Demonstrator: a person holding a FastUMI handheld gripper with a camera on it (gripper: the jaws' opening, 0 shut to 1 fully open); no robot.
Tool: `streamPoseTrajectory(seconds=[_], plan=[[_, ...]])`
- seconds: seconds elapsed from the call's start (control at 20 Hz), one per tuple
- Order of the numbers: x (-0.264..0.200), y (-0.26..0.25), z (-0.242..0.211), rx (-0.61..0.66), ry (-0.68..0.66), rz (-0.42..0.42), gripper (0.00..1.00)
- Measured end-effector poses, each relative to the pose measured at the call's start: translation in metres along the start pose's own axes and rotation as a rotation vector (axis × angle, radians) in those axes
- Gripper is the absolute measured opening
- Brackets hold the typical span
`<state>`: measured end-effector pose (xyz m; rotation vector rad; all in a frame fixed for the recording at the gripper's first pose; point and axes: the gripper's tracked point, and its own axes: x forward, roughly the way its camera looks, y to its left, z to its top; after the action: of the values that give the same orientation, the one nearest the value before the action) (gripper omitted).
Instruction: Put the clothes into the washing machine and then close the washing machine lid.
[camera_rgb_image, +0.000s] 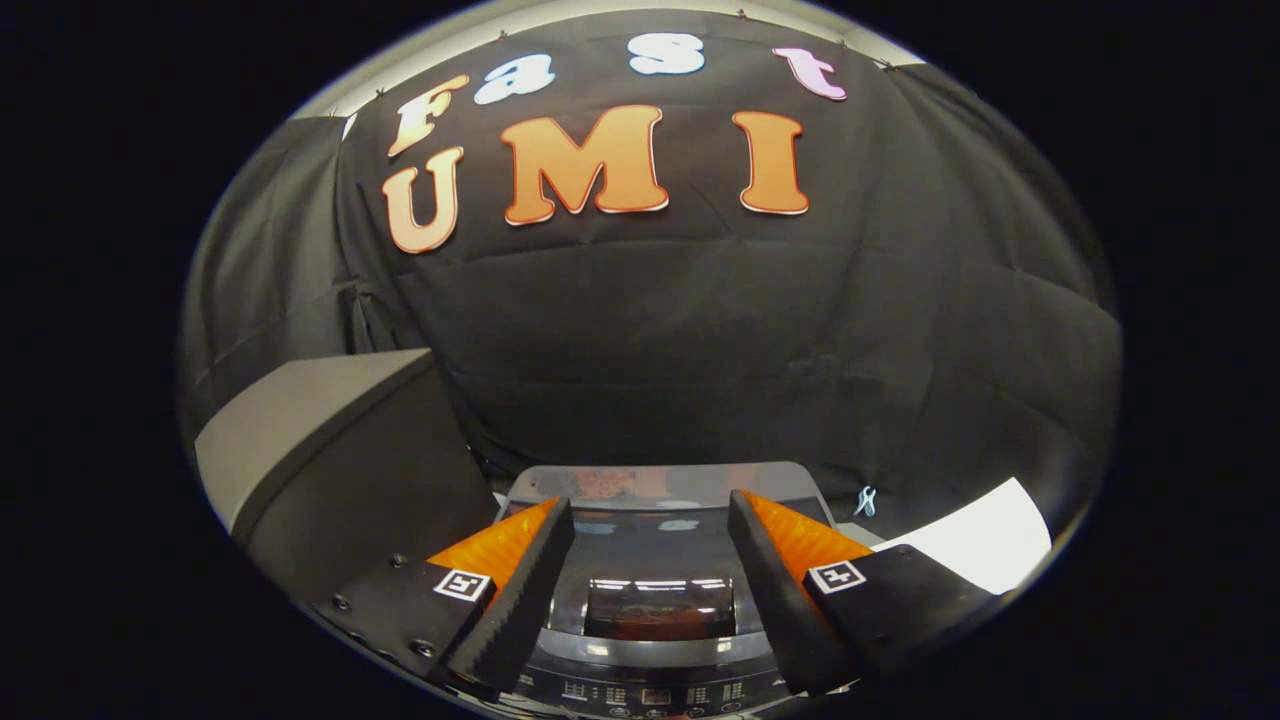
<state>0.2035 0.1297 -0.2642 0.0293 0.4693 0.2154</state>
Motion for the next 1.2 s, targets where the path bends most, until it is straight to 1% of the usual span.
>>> streamPoseTrajectory(seconds=[0.2, 0.4, 0.6, 0.8, 1.1, 1.2], plan=[[-0.043, 0.010, 0.051, 0.008, -0.111, -0.001, 0.99], [-0.088, 0.020, 0.096, 0.042, -0.204, 0.013, 0.99], [-0.132, 0.021, 0.137, 0.030, -0.297, 0.018, 0.99], [-0.167, 0.018, 0.167, 0.048, -0.349, 0.041, 0.99], [-0.212, -0.004, 0.201, 0.009, -0.421, 0.011, 0.99], [-0.223, -0.015, 0.207, -0.011, -0.433, -0.015, 0.99]])
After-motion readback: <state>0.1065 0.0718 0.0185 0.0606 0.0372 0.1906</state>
